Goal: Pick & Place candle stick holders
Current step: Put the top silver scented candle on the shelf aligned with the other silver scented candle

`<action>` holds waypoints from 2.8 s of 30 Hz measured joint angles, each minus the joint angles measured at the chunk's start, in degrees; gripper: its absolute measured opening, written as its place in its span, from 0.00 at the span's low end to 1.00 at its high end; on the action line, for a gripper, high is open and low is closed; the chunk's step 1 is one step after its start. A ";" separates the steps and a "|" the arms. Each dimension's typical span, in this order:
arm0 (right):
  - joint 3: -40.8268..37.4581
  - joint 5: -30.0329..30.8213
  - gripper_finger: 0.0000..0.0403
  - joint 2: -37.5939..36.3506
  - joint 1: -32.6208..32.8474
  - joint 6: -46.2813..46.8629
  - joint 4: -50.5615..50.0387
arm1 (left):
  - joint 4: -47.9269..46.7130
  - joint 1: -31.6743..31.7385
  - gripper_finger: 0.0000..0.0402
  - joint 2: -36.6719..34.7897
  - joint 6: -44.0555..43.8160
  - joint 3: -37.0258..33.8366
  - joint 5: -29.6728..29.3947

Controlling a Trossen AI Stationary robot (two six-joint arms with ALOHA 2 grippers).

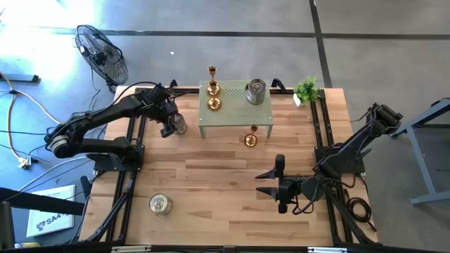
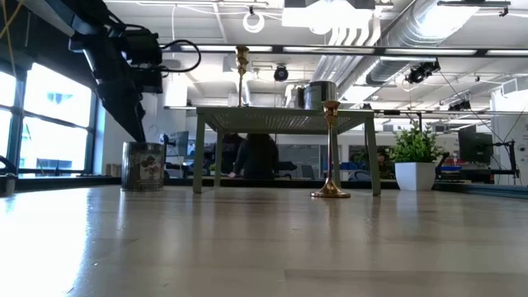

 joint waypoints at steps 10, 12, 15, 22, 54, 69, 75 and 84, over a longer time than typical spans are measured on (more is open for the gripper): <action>0.00 0.02 0.45 0.00 0.00 0.39 -0.02 | 4.03 0.00 0.98 5.31 0.33 0.22 -0.28; 0.00 0.01 0.45 0.00 0.00 0.39 -0.02 | 4.82 0.00 0.98 5.69 0.33 0.22 -0.28; 0.00 0.00 0.45 0.00 0.00 0.42 -0.33 | 5.47 -0.02 0.98 5.73 0.33 0.20 -0.26; 0.00 0.00 0.45 0.00 0.00 0.45 -0.98 | 4.56 -0.07 0.98 4.37 1.18 -0.03 -2.15; 0.00 0.01 0.45 0.00 0.00 0.73 -1.44 | 2.88 -10.93 0.98 2.33 0.54 -0.09 -22.36; -0.02 -0.24 0.45 0.01 -0.02 1.70 -2.23 | 5.06 -10.88 0.98 2.33 0.20 0.00 -22.68; -0.02 -1.29 0.45 0.01 -0.02 1.68 -2.20 | 4.53 -8.18 0.98 2.35 -1.20 0.00 -20.08; -0.02 -1.29 0.45 0.00 -0.02 1.68 -2.17 | 5.01 -0.04 0.98 2.35 0.00 0.00 -11.69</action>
